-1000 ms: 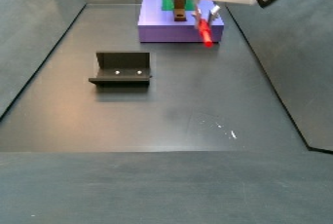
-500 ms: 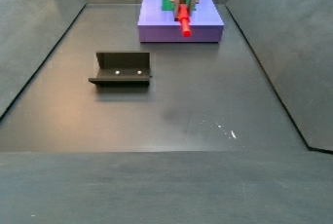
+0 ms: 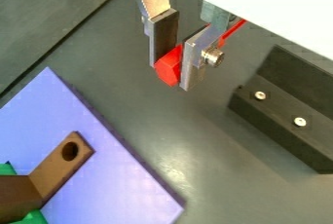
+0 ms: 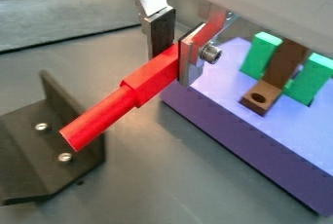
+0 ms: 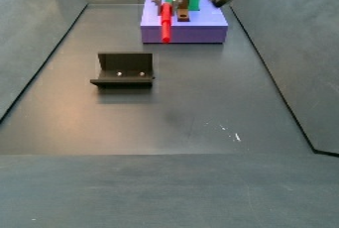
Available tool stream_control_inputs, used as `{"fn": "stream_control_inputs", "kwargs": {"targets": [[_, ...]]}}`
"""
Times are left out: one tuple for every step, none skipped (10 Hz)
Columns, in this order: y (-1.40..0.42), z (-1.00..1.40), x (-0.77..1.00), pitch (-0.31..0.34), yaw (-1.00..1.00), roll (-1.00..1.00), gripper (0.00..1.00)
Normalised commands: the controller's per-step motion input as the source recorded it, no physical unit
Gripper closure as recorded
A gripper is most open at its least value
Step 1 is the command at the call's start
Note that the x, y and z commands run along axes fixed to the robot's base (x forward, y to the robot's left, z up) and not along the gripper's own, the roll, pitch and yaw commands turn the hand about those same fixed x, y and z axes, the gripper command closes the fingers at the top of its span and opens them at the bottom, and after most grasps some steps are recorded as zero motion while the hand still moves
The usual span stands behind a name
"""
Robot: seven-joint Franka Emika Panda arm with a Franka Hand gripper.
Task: Pick up the red object. Move up. Place the red object on the fixture. Regrasp the red object. Move to above the board. Insert the red object.
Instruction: Place the red object on the fixture.
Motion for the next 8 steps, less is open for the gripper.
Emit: {"fn": "stream_control_inputs", "kwargs": {"targets": [[0.44,-0.15,0.37,0.0,-0.12,-0.97,1.0],[0.39,-0.06,0.35,0.0,-0.12,-1.0,1.0],[0.28,0.0,0.42,0.0,-0.17,-1.0,1.0],[0.23,-0.01,0.44,0.0,-0.21,-1.0,1.0],[0.23,-0.03,0.45,0.0,-0.23,-1.0,1.0],[0.19,-0.06,0.25,0.0,-0.01,-0.75,1.0],[0.0,-0.03,0.0,0.0,0.0,0.0,1.0],[0.0,-0.2,0.33,-0.029,-0.05,-0.18,1.0]]}}
